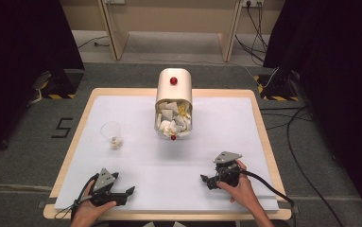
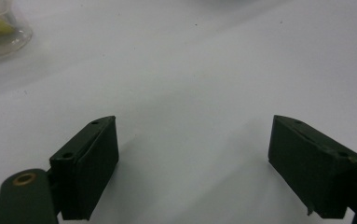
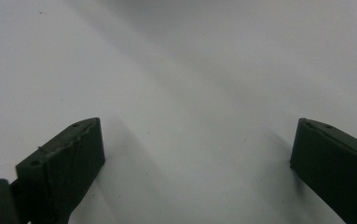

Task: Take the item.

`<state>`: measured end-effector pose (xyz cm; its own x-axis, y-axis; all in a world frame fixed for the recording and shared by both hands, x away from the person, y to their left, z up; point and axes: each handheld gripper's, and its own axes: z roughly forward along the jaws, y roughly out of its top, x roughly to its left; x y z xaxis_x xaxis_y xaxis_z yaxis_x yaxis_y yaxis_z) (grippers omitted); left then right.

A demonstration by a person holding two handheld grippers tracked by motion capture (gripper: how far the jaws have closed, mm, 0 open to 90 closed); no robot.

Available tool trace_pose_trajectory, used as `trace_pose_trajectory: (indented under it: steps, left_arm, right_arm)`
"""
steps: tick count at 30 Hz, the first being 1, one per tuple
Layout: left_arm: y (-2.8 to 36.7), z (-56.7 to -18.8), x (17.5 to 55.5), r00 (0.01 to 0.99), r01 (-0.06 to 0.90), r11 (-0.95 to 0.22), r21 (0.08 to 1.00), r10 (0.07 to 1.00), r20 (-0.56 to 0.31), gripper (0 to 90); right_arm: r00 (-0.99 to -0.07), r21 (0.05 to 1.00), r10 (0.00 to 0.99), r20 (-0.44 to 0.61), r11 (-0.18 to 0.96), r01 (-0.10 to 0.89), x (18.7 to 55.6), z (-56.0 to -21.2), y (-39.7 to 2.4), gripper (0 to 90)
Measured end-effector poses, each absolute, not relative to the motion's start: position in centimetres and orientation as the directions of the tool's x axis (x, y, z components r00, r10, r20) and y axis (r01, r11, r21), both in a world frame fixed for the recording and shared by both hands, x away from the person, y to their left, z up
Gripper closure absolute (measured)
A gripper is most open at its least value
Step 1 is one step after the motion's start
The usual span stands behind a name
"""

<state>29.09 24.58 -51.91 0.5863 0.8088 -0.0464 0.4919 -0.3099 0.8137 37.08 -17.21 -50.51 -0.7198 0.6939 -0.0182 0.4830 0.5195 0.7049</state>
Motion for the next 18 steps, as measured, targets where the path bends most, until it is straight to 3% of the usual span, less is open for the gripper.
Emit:
trace_pose_trajectory:
  steps: [18]
  left_arm:
    - [24.9, -52.8, 27.9, 0.559, 0.451, -0.27, 0.851, 0.829, -0.033, 14.9]
  right_arm:
    - [-0.72, 0.706, 0.693, -0.02, 0.52, 0.481, 37.1, -50.5, -17.2, 3.5]
